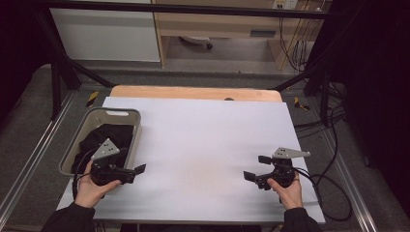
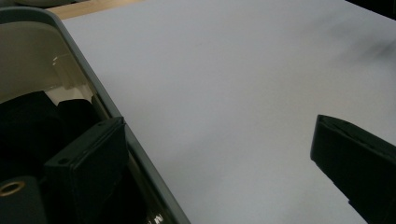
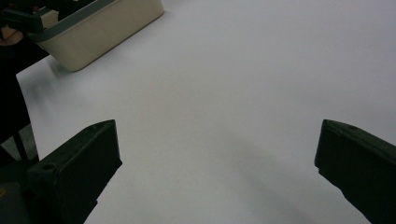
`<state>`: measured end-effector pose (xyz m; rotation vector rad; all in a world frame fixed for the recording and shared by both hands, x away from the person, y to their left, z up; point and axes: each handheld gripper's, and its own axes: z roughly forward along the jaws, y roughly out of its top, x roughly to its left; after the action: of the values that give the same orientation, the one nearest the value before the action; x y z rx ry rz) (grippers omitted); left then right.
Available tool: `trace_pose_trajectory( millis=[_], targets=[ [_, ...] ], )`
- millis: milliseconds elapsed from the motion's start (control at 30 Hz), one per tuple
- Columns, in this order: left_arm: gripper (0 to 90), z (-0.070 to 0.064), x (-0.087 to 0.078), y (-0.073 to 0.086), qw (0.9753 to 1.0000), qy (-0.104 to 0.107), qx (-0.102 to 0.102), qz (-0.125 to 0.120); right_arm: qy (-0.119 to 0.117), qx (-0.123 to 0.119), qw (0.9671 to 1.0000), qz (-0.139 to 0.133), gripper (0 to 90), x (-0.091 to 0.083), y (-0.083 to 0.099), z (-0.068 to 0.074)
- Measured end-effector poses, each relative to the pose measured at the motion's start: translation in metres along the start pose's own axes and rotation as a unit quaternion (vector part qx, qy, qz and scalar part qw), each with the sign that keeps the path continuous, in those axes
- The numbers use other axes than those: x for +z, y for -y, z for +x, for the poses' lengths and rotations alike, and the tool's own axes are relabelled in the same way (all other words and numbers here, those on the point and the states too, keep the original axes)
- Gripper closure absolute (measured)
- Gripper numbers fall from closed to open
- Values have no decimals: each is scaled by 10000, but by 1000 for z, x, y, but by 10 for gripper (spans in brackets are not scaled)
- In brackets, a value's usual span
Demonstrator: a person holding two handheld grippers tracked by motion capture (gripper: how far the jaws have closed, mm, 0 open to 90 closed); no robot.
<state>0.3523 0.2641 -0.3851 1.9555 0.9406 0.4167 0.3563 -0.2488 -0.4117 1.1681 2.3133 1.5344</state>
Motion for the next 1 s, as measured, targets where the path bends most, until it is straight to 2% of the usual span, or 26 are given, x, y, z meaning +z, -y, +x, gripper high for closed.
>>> trace_pose_trajectory(
  millis=[1000],
  targets=[
    [39,1,-2,-3,10000,-22,8,27,-4,-23,10000,21,6,1,0,0]
  ],
)
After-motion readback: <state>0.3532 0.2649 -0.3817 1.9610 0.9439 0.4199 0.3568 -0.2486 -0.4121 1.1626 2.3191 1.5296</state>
